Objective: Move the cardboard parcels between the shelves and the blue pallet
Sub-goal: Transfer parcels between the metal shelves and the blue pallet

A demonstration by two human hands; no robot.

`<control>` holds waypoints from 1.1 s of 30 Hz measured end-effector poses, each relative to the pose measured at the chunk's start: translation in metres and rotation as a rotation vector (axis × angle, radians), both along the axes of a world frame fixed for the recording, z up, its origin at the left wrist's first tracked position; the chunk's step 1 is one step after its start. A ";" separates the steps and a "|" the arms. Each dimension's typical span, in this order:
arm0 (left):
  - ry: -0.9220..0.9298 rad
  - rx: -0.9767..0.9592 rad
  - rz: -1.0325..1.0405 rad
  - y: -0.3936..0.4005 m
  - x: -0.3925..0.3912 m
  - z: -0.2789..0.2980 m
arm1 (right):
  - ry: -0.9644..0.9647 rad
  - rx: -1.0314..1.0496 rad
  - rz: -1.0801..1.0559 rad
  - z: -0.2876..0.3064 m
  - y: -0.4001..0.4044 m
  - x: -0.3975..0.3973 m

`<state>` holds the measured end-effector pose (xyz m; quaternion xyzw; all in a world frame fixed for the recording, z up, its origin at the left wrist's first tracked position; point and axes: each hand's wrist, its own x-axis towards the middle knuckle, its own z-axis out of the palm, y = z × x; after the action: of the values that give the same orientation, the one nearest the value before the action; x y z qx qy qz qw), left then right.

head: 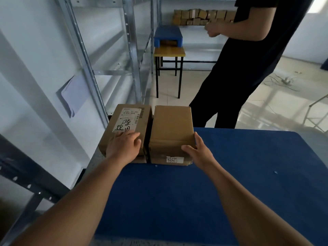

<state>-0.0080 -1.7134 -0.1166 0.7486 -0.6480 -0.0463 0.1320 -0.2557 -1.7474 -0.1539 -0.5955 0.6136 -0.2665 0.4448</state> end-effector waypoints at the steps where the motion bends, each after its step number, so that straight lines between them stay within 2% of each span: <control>1: -0.015 0.000 -0.003 -0.001 0.001 -0.001 | 0.004 -0.001 0.002 0.000 -0.003 0.001; 8: -0.004 0.046 0.006 -0.003 -0.003 0.004 | 0.003 0.000 0.040 0.003 -0.006 0.001; 18: -0.001 0.081 0.028 0.000 -0.007 0.008 | 0.131 0.021 0.047 0.015 -0.005 0.004; 21: 0.063 0.021 0.037 0.009 -0.010 0.012 | 0.210 -0.138 -0.026 0.027 0.000 0.005; 26: 0.143 -0.191 0.090 0.057 -0.026 0.024 | 0.411 -0.540 0.014 0.049 0.034 0.013; 33: 0.240 -0.339 0.351 0.180 -0.056 0.013 | 0.314 -0.819 0.302 0.043 0.131 0.038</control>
<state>-0.0644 -1.5335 -0.1040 0.8057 -0.4867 -0.0019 0.3376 -0.2182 -1.6168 -0.1111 -0.8381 0.4242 -0.3254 0.1086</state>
